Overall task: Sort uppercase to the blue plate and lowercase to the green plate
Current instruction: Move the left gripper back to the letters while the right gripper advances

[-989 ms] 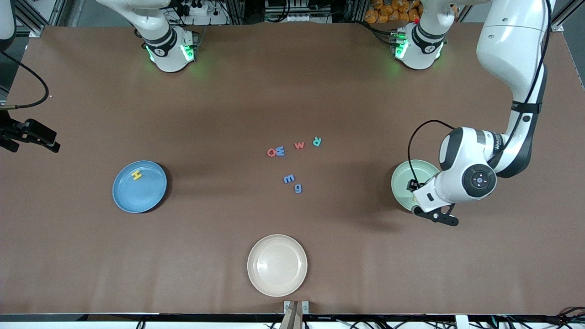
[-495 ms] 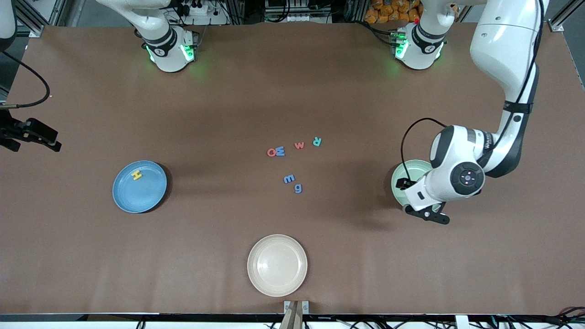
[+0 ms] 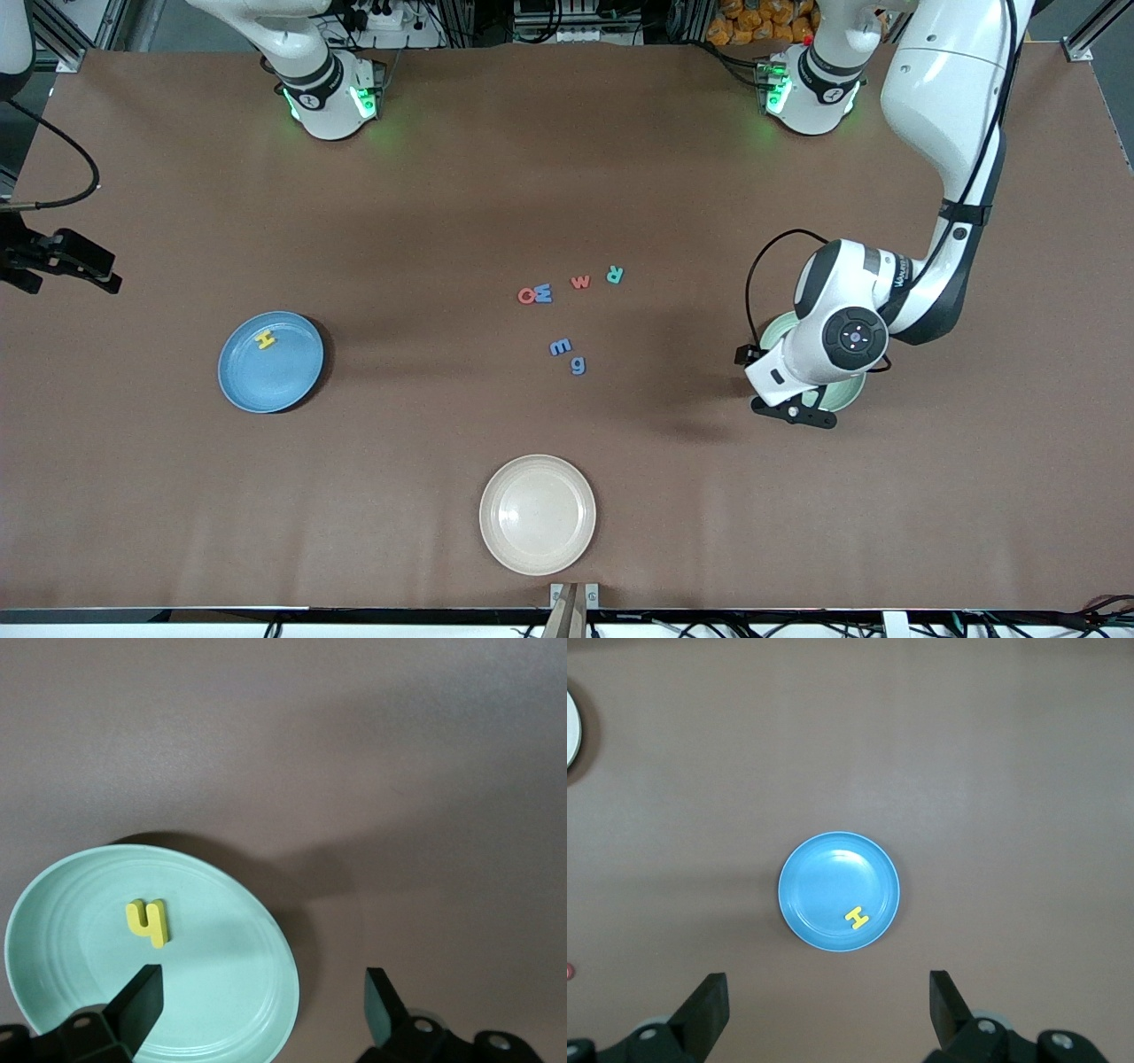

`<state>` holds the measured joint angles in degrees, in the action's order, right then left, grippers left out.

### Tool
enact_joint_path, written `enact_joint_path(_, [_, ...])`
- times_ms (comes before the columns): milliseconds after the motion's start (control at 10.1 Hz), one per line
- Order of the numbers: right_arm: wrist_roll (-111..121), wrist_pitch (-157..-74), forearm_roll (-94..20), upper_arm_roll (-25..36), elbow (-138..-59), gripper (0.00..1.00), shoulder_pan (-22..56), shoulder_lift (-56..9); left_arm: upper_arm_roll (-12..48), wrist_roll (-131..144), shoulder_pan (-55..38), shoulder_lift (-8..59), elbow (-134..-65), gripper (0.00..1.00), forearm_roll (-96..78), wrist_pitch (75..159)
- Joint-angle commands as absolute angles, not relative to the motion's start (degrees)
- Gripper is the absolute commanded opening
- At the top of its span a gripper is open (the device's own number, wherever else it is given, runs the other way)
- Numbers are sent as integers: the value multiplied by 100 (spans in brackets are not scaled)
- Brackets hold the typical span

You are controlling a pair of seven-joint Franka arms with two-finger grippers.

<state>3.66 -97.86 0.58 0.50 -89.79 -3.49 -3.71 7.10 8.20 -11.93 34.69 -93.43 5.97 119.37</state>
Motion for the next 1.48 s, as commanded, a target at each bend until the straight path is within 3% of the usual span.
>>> enact_joint_path(0, [352, -9756, -18, 18, -9070, 100, -325, -308, 703, 1255, -1309, 3647, -9036, 100, 633, 11936])
enact_joint_path(396, [396, -9668, -18, 18, -9079, 100, -273, -316, 703, 1977, -1669, 3841, -8754, 100, 633, 11936])
enact_joint_path(890, [343, -9413, -79, 18, -9123, 100, 385, -316, 694, 2828, -2187, 4095, -8412, 100, 633, 11988])
enact_joint_path(1385, [325, -9413, -123, 18, -9290, 100, 957, -343, 659, 4199, -2829, 4579, -8174, 100, 650, 12769])
